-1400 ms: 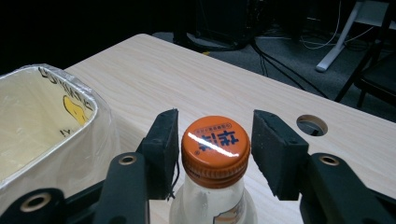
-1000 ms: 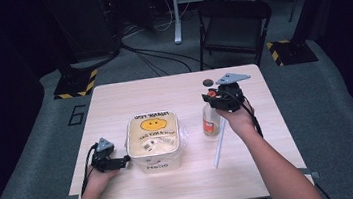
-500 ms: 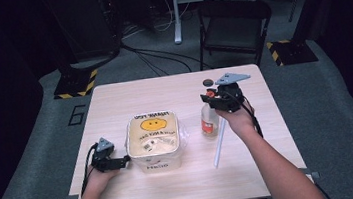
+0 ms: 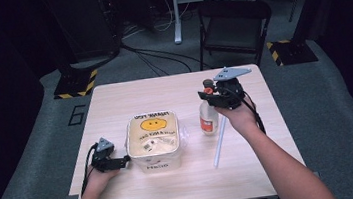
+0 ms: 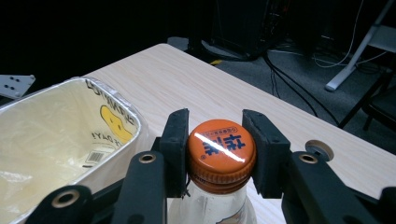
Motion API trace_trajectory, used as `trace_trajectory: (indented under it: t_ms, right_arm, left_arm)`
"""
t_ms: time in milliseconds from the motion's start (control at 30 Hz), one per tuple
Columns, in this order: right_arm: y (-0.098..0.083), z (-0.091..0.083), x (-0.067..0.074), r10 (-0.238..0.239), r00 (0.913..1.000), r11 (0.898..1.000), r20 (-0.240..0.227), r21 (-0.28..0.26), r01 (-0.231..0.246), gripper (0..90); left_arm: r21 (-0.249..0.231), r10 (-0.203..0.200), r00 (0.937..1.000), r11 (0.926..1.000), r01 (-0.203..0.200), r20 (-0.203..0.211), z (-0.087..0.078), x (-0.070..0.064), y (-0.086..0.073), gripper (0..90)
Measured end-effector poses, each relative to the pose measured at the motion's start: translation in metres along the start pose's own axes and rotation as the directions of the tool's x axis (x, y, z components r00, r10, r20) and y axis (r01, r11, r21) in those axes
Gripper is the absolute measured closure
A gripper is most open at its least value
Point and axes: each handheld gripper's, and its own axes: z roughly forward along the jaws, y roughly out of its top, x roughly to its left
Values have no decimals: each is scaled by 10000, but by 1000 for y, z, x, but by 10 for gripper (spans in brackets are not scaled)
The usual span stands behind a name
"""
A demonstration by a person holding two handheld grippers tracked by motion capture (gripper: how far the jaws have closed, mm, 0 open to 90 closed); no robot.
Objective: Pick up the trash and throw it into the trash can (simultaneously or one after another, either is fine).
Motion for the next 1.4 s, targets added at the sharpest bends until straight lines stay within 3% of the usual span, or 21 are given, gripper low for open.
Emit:
trace_trajectory:
  t_ms: [633, 1400]
  right_arm:
    - [34, -25, 20, -527, 9973, 9984, -506, -215, 517, 620]
    - [71, -35, 50, -1249, 9851, 9918, -1179, -435, 1205, 619]
  left_arm:
    - [0, 2, 10000, 10000, -2, 2, 0, 0, 0, 136]
    - [6, -12, 10000, 10000, 12, 13, 0, 0, 0, 136]
